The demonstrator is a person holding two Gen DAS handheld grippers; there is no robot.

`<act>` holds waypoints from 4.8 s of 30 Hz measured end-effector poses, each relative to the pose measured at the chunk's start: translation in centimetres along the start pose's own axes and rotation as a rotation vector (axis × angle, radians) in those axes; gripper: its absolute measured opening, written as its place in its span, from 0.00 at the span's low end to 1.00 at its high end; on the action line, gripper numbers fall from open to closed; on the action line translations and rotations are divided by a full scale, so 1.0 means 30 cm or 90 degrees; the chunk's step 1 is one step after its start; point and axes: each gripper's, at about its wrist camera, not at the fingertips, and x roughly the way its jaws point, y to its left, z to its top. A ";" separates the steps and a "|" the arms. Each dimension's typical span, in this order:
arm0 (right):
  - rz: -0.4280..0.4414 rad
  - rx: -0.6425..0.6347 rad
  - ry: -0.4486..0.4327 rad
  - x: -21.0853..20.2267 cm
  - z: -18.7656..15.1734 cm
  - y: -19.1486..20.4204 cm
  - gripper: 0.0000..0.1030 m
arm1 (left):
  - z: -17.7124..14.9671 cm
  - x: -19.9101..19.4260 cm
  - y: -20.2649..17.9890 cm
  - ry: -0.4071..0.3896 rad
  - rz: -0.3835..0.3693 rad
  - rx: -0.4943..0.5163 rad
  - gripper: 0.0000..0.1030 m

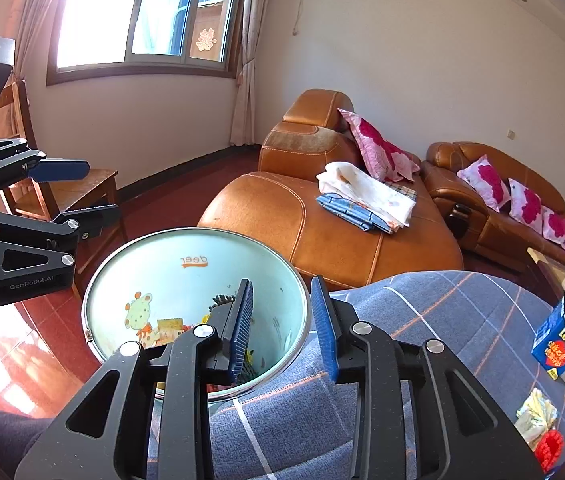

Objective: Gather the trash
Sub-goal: 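Open the left tool to drop the sponge while the right tool drops the scrubber into the bin, then move both tools back over the table toward the white box and red snack bag, then grasp the white tissue box with the left tool while the right tool grasps the red snack bag, then carry the white box over the bin with the left tool while the right tool carries the red bag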

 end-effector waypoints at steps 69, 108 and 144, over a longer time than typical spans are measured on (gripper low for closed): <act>-0.491 0.406 0.060 -0.745 -0.554 -0.447 0.62 | 0.069 -0.416 -0.764 -0.166 -0.315 0.185 0.94; -0.530 0.445 0.102 -0.758 -0.660 -0.482 0.62 | 0.123 -0.345 -0.963 -0.138 -0.530 0.248 0.73; -0.360 0.449 0.241 -0.521 -0.580 -0.557 0.42 | 0.098 -0.337 -0.522 -0.175 -0.363 0.081 0.73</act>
